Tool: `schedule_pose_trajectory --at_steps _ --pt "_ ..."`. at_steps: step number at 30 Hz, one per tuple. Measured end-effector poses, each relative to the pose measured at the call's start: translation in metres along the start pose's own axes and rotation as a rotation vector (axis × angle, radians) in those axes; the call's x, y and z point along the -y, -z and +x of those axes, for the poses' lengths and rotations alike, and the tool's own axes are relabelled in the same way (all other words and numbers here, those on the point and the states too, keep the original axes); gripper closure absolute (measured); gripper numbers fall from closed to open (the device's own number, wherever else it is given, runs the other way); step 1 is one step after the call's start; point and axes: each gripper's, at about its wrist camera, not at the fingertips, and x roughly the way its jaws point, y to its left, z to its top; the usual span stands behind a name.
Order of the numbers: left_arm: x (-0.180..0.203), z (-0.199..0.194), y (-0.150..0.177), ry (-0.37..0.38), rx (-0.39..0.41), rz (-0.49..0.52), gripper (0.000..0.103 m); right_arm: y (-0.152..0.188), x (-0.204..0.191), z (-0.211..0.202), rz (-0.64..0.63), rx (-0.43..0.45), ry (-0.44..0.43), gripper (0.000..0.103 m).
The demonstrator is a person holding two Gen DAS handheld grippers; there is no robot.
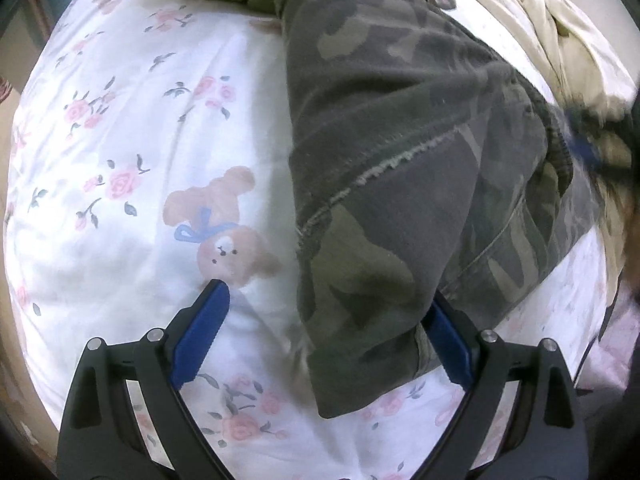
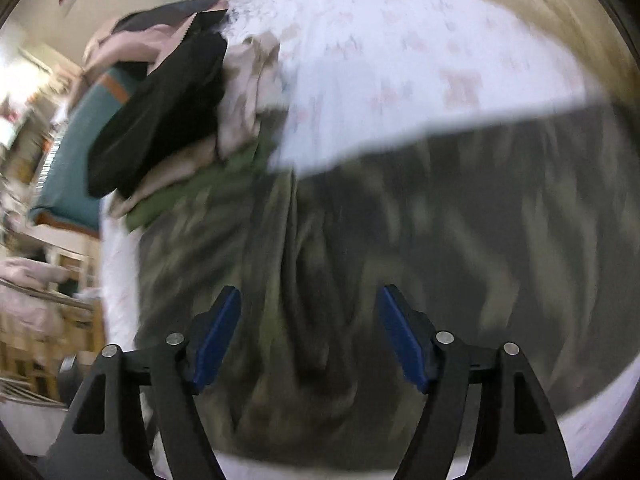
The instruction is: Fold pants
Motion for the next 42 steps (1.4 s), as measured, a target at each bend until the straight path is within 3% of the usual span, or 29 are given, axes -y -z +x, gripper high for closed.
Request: schedule_pose_trajectory --at_steps 3,4,5,7,12,16,19,20,22,23,27,29,30,31,33,34,35,38,40,42 --pt "-0.001 -0.003 0.001 -0.015 0.022 0.005 0.011 0.036 0.012 0.025 0.086 -0.079 -0.056 0.028" --pt "-0.001 -0.005 0.002 -0.019 0.028 0.002 0.011 0.042 0.012 0.035 0.086 -0.090 -0.072 0.051" --pt "-0.002 -0.007 0.007 -0.019 0.034 -0.006 0.011 0.047 0.008 0.038 0.067 -0.072 -0.081 0.068" --pt "-0.005 -0.016 0.011 -0.012 0.055 -0.035 0.011 0.053 0.002 0.028 0.055 -0.037 -0.067 0.087" --pt "-0.012 -0.035 0.015 0.018 0.123 -0.077 0.011 0.078 -0.006 -0.025 0.153 0.029 -0.173 0.088" --pt "-0.018 -0.031 0.012 0.018 0.110 -0.089 0.011 0.092 0.016 -0.011 0.227 -0.019 -0.078 0.086" --pt "-0.022 -0.026 0.014 0.029 0.071 -0.114 0.011 0.100 0.034 0.025 0.259 -0.118 -0.028 0.074" --pt "-0.021 -0.026 0.009 0.030 0.065 -0.118 0.011 0.101 0.036 0.021 0.274 -0.116 -0.035 0.070" --pt "-0.018 -0.025 0.011 0.032 0.059 -0.114 0.011 0.098 0.028 0.000 0.237 -0.081 0.004 0.045" --pt "-0.016 -0.024 0.011 0.024 0.057 -0.104 0.011 0.097 0.021 -0.016 0.204 -0.045 0.041 0.044" --pt "-0.008 -0.013 0.006 -0.023 0.049 -0.068 0.011 0.086 -0.009 -0.063 0.045 0.163 0.208 0.044" --pt "-0.007 -0.003 0.006 -0.049 0.018 -0.059 0.011 0.078 -0.024 -0.061 -0.026 0.212 0.162 0.047" --pt "-0.005 0.005 0.006 -0.060 -0.002 -0.045 0.011 0.074 -0.027 -0.051 -0.053 0.193 0.103 0.055" --pt "-0.002 0.008 0.006 -0.079 -0.004 -0.026 0.010 0.071 -0.029 -0.033 -0.068 0.140 0.035 0.074" --pt "0.003 0.012 0.006 -0.109 -0.013 0.011 0.008 0.073 -0.023 -0.001 -0.061 0.051 0.065 0.079" --pt "0.003 0.013 0.005 -0.110 -0.025 0.008 0.007 0.075 -0.018 0.016 -0.062 0.035 0.105 0.087" --pt "0.003 0.014 0.005 -0.109 -0.033 0.002 0.006 0.075 -0.014 0.026 -0.064 0.020 0.137 0.087" --pt "0.003 0.008 0.003 -0.100 -0.052 -0.016 0.009 0.071 -0.004 0.031 -0.039 -0.006 0.127 0.087" --pt "-0.002 -0.007 -0.003 -0.024 -0.046 -0.068 0.010 0.070 -0.007 0.015 -0.009 -0.001 0.101 0.084" --pt "-0.010 -0.027 -0.018 0.039 0.015 -0.103 0.010 0.068 -0.006 -0.012 0.025 0.036 0.040 0.080"
